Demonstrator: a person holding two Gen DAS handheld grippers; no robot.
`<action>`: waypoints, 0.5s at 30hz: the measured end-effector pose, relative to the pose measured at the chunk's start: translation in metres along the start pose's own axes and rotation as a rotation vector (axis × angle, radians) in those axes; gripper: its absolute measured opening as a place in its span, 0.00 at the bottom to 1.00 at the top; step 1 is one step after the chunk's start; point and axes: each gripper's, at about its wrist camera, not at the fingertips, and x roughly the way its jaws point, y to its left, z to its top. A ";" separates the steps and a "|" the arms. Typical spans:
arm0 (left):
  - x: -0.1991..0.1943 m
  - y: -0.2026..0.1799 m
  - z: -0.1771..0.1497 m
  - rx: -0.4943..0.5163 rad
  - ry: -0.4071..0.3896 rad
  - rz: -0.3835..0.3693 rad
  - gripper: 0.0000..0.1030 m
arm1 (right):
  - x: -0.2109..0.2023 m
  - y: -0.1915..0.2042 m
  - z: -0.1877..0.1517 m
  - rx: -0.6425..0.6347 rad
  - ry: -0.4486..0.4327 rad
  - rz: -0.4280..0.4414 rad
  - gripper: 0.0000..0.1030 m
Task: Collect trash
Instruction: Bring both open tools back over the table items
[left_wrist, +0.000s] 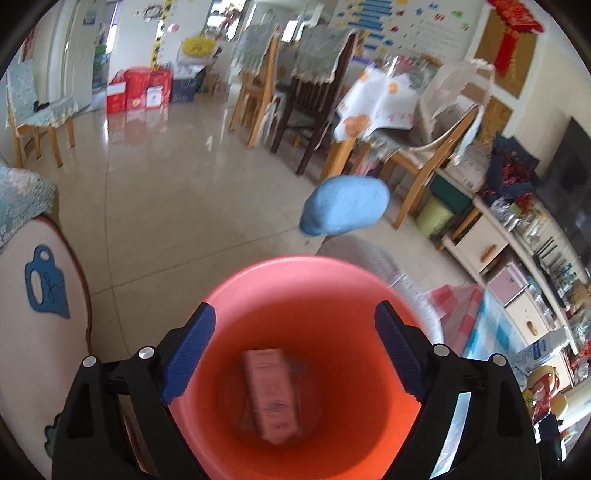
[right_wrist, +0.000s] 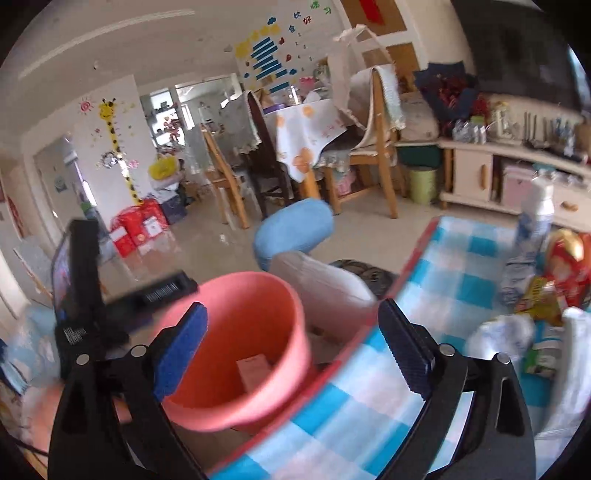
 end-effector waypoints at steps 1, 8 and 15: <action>-0.005 -0.005 -0.001 0.011 -0.035 -0.015 0.86 | -0.009 -0.004 -0.004 -0.025 -0.009 -0.037 0.93; -0.041 -0.046 -0.012 0.135 -0.251 -0.170 0.90 | -0.052 -0.036 -0.039 -0.135 0.050 -0.209 0.96; -0.073 -0.099 -0.033 0.328 -0.347 -0.233 0.90 | -0.086 -0.063 -0.076 -0.271 0.146 -0.366 0.96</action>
